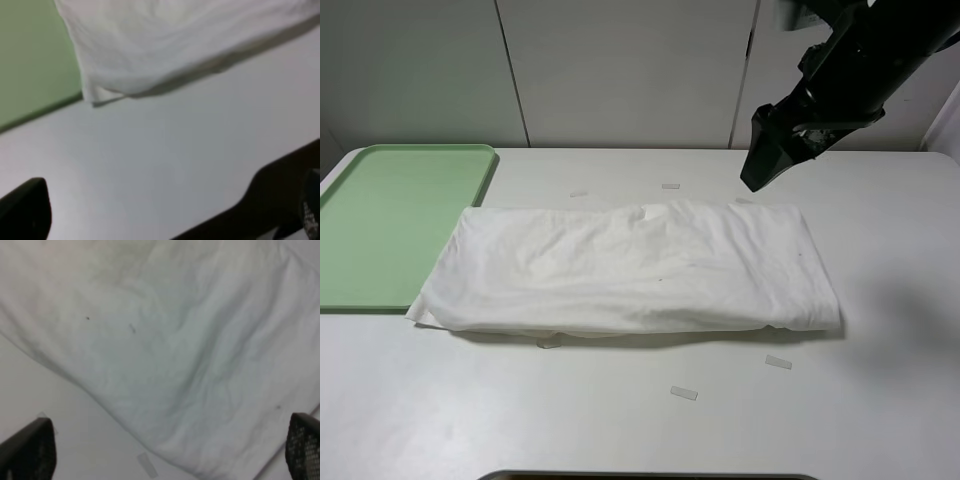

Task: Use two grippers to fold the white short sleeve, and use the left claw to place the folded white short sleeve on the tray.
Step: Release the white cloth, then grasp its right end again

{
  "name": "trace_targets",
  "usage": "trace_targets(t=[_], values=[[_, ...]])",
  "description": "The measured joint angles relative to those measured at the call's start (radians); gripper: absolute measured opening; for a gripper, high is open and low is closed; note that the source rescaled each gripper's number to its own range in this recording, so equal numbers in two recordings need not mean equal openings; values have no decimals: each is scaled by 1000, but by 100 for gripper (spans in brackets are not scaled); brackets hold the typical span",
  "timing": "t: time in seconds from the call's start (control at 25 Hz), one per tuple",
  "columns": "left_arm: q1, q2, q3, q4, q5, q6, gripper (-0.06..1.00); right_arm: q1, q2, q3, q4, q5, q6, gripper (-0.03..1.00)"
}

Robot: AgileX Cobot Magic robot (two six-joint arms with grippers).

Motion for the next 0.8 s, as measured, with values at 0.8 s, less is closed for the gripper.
trace_targets(t=[0.8], values=[[0, -81, 139, 13, -110, -69, 98, 0, 0, 0, 3, -4, 79, 100]])
